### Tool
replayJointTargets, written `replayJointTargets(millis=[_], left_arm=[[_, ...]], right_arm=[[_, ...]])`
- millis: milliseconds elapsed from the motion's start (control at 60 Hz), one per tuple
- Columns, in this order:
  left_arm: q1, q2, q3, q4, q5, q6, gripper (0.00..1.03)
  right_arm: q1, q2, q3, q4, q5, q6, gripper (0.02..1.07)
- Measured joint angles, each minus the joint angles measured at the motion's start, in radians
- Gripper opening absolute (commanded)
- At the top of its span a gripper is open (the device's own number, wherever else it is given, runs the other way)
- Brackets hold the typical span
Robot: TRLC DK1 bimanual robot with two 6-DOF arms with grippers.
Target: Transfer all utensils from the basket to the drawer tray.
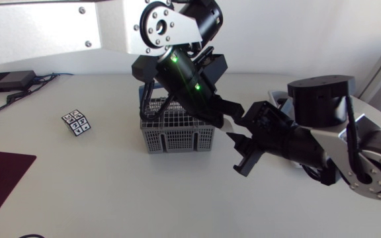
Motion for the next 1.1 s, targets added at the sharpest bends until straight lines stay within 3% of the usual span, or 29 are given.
replayJointTargets(millis=[133,317,417,883,1017,1100], left_arm=[[0.008,0.0,0.0,0.0,0.0,-0.001,0.03],[0.01,0.0,0.0,0.0,0.0,-0.006,0.04],[0.012,0.0,0.0,0.0,0.009,-0.006,0.1],[0.051,-0.001,0.035,0.004,0.029,-0.006,0.8],[0.087,-0.02,0.044,0.039,0.029,-0.006,0.91],[0.105,-0.041,0.044,0.06,0.029,-0.006,0.92]], right_arm=[[0.01,-0.002,-0.008,0.006,0.0,-0.013,0.08],[0.014,-0.005,-0.017,0.006,0.0,-0.026,0.08],[0.016,-0.011,-0.019,0.006,-0.001,-0.026,0.08],[0.015,-0.042,-0.031,-0.034,-0.043,-0.042,0.08],[-0.012,-0.052,-0.053,-0.09,-0.097,-0.063,0.08],[-0.045,-0.063,-0.059,-0.132,-0.139,-0.079,0.08]])
